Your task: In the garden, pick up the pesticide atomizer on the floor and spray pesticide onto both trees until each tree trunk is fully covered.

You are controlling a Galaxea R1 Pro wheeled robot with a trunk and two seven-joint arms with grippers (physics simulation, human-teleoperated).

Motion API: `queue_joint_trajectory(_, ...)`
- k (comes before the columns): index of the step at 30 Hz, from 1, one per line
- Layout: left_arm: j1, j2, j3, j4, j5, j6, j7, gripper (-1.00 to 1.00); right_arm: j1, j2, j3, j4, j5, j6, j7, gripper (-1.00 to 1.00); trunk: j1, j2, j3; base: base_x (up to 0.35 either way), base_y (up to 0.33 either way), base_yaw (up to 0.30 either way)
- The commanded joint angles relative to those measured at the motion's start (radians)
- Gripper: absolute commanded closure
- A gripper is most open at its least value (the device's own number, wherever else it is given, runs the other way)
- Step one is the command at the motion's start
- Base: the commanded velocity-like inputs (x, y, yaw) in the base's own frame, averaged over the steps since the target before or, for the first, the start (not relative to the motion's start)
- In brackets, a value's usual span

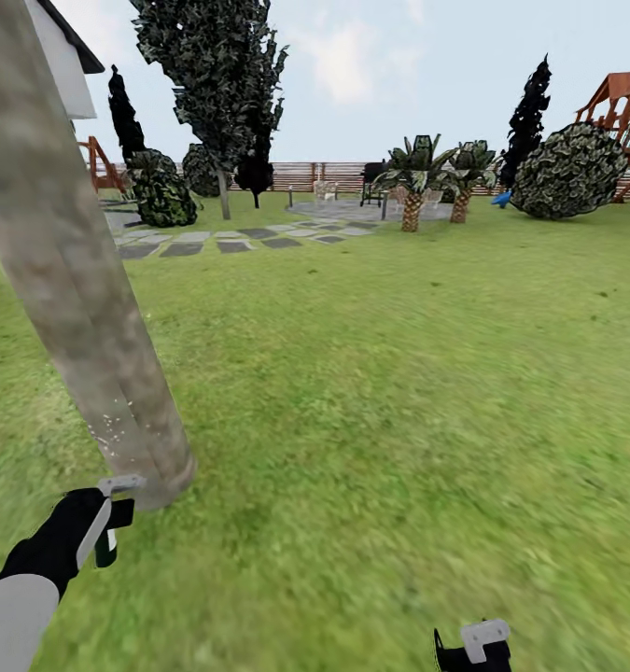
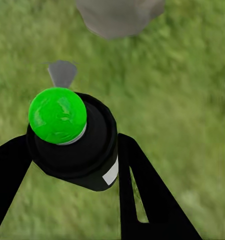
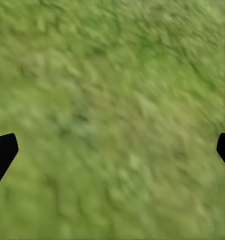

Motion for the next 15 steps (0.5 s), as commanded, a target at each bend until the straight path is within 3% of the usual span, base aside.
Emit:
queue_joint_trajectory(1,0.0,-0.001,0.003,-0.002,0.001,0.006,0.005,1.0,-0.001,0.0,-0.004,0.002,0.011,-0.002,-0.006,-1.0,0.0,0.0,-0.001,0.123,-0.269,0.0)
queue_joint_trajectory(10,0.0,-0.001,0.011,-0.002,0.0,0.007,0.005,1.0,-0.001,0.0,-0.006,0.002,0.011,-0.002,-0.007,-1.0,0.0,0.0,-0.001,0.231,-0.185,0.009)
queue_joint_trajectory(15,0.0,0.0,0.011,-0.003,0.0,0.007,0.005,1.0,-0.001,0.0,-0.006,0.002,0.011,-0.002,-0.007,-1.0,0.0,0.0,-0.001,0.295,-0.124,0.229)
